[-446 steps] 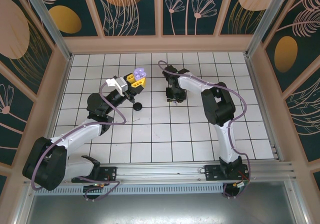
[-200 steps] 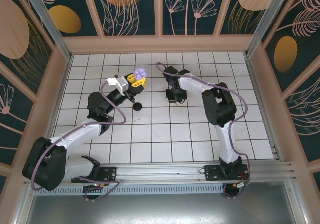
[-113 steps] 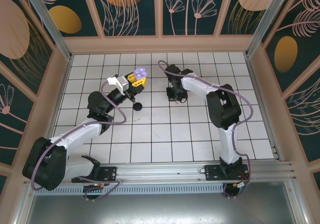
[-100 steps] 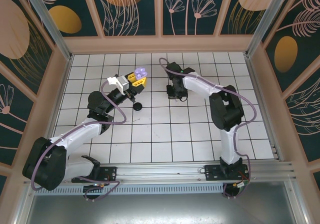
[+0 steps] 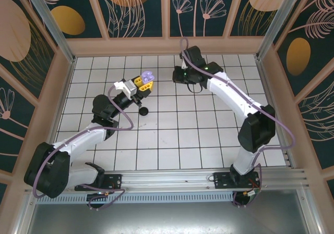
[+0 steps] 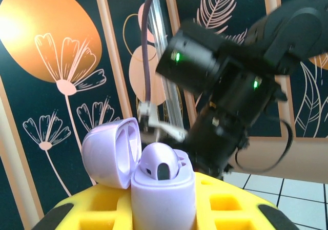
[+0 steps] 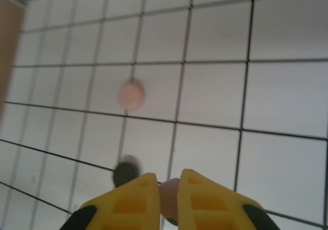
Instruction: Insert the wireless bluetooth earbuds into the charging case
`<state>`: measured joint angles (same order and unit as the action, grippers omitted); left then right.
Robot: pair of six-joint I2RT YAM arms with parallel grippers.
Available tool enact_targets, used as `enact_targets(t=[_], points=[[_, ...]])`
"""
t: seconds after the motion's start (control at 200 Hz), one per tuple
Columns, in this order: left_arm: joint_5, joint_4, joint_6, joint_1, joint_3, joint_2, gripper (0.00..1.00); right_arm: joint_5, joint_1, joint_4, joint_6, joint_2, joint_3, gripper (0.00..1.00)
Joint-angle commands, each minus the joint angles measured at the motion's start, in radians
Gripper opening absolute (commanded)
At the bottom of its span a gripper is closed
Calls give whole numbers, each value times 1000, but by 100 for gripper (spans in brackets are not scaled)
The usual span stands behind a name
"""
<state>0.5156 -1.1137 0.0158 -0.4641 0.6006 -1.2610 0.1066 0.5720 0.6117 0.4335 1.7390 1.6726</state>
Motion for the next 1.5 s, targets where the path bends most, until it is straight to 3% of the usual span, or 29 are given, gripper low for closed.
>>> enact_targets(t=[0.0,0.305,0.611,0.901,1.496], points=[[17,-49,44,-4,20,-24,0,36,-3,-50,24,-64,86,12],[44,-61,42,-4,77,-95,0,96,1,-75,16,-130,220,12],[64,-187,-75,-5,133,-174,0,146,46,-277,72,-257,62,12],[95,-206,-94,-10,173,-197,0,133,128,-408,85,-339,-83,12],[105,-187,-96,-11,183,-193,0,134,184,-464,120,-325,-133,13]])
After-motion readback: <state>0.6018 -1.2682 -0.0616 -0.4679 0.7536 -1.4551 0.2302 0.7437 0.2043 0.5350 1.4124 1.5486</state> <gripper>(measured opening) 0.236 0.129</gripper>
